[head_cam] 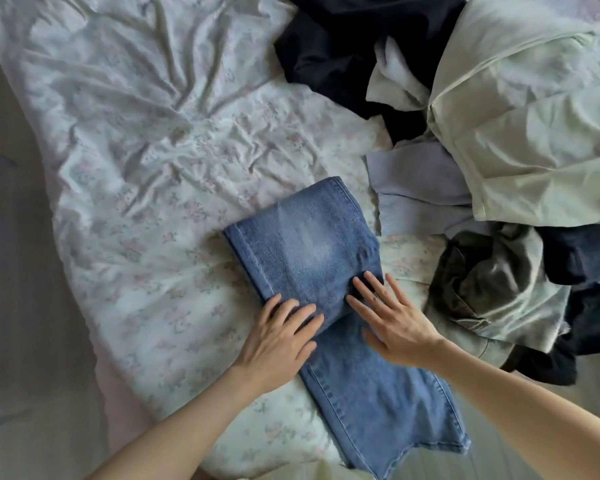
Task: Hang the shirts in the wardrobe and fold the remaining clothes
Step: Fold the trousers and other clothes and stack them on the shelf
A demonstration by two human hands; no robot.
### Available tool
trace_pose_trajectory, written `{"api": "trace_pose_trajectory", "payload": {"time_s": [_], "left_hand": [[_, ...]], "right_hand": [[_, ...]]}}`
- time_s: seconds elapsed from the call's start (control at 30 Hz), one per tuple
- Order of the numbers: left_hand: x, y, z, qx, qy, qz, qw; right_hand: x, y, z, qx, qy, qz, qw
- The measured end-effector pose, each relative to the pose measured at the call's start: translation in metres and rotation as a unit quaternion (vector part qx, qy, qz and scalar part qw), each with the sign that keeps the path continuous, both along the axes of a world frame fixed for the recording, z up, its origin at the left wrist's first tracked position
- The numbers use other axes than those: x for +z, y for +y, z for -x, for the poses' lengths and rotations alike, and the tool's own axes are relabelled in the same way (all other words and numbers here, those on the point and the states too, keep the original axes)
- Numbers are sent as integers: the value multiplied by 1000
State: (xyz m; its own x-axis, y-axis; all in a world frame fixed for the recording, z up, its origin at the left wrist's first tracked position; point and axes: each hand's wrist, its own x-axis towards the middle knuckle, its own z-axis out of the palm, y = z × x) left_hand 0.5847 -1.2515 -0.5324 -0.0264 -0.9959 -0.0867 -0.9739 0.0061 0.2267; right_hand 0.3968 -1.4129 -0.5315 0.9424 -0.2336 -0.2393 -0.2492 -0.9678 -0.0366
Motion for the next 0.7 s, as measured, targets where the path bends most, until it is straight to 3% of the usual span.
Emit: {"api": "trace_pose_trajectory", "payload": {"time_s": [0.13,0.23,0.4,0.57,0.7], "left_hand": [[1,-33,-21,134,-47,-5,990],[-2,-60,-42,230,-32,-35,972],[-33,-72,-76,318,-12,-84,944],[-35,-82,-105,288,-37,-68,955],[-19,-98,-132,287,9,-171,942]], "right_hand": [[5,-2,-41,-65,-110,-11,992],[1,-7,-91,-121,-129,-27,984],[-20,-24,-142,-151,-31,-35,987],[-20,-67,-181,-88,50,-41,994],[4,-96,-208,-36,124,-47,991]]}}
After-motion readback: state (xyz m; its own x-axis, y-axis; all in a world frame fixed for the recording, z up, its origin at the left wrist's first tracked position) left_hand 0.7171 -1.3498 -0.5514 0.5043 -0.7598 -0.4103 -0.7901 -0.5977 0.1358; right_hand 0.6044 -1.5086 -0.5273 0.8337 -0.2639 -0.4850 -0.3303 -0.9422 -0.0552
